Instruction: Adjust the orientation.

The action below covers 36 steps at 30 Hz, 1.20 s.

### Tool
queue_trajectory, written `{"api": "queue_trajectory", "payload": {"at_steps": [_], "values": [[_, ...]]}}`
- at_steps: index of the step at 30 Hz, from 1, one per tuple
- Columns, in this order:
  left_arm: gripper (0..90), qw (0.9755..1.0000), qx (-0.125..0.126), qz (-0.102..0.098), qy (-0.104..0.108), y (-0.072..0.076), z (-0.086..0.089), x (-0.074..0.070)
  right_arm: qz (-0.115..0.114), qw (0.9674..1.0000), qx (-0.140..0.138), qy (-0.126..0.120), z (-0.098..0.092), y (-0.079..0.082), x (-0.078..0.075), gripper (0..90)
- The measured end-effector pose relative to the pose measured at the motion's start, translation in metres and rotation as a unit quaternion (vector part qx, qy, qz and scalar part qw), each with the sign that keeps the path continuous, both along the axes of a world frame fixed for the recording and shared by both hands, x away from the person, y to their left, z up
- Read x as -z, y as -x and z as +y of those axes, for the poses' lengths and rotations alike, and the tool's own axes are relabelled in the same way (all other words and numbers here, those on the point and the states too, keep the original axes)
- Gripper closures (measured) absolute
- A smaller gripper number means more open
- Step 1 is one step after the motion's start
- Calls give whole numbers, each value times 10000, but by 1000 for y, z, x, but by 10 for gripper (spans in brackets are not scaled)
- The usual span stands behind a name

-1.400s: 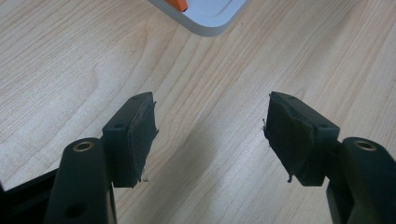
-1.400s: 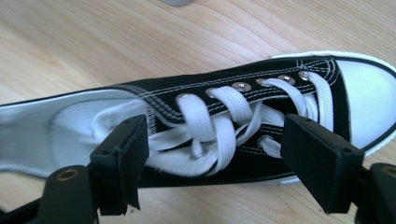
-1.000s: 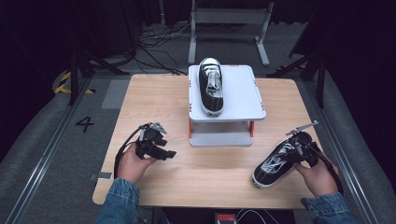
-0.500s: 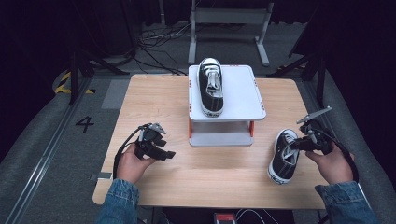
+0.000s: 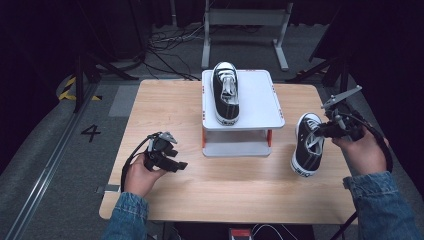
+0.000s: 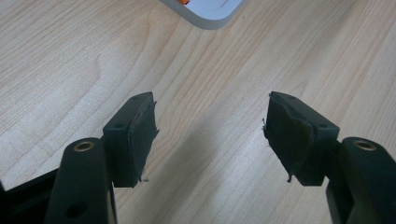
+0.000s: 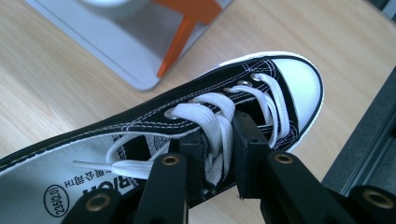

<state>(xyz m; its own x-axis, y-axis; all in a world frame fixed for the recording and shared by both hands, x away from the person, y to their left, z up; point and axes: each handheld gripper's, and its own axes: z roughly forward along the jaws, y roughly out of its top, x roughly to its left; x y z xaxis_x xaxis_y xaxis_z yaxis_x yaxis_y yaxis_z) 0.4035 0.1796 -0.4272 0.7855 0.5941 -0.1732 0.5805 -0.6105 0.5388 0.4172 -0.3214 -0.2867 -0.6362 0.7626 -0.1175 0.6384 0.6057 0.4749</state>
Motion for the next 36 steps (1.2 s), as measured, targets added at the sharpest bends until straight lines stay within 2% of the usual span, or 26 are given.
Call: {"api": "queue_trajectory", "payload": {"at_steps": [9,17,25,30,36], "values": [[344,9999,-105,-16,-28,6,8,1,-308,9991,-272,-37,13,-17,-32,774],[345,9997,-238,-34,-43,14,17,2,-469,9974,-550,-16,39,-39,-55,774],[346,9991,-427,-24,-27,25,30,4,-595,9946,-847,87,73,-65,-63,774],[346,9987,-512,2,-34,30,34,6,-677,9912,-1125,197,94,-82,-65,774],[346,9986,-529,14,-41,32,37,6,-787,9882,-1279,313,116,-101,-64,775]]}}
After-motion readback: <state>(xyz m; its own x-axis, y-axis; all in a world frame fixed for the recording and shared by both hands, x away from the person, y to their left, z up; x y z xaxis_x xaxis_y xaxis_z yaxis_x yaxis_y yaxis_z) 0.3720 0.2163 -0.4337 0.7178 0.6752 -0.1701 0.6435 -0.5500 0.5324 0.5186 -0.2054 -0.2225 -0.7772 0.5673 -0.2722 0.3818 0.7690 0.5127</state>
